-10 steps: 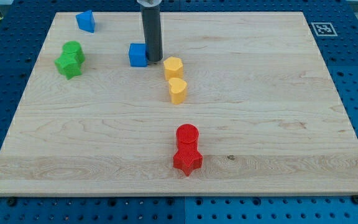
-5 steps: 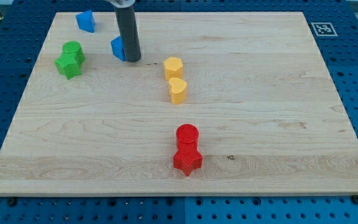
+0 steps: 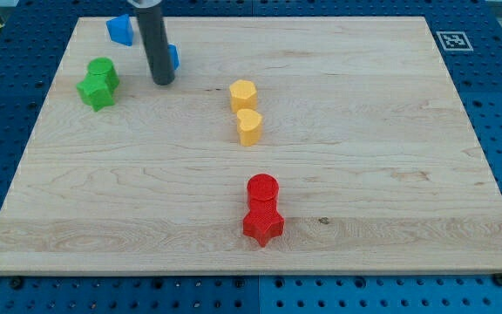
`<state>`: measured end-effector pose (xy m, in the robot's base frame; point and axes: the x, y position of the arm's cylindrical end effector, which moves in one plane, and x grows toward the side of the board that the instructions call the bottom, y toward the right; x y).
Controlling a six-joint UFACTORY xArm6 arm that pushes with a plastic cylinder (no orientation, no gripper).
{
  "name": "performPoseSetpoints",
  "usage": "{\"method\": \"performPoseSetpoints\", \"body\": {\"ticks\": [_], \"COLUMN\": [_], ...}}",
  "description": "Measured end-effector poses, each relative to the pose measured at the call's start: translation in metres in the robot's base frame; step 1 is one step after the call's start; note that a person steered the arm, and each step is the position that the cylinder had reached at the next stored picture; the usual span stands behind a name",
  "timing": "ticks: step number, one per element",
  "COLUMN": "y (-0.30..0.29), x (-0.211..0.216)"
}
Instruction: Push the blue cube to the blue triangle
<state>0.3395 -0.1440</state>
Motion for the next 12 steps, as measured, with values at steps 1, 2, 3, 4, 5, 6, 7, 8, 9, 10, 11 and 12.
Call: {"method": "performPoseSetpoints", "body": {"ticks": [1, 2, 3, 4, 5, 6, 7, 8, 9, 10, 11, 12], "y": [-0.003, -0.003, -0.003, -0.003, 0.013, 0.058, 0.076, 0.076, 0.067, 0.048, 0.035, 0.016], "x": [-0.003, -0.019, -0.039, -0.051, -0.05, -0.05, -0.057, -0.074, -0.084, -0.084, -0.084, -0.084]}}
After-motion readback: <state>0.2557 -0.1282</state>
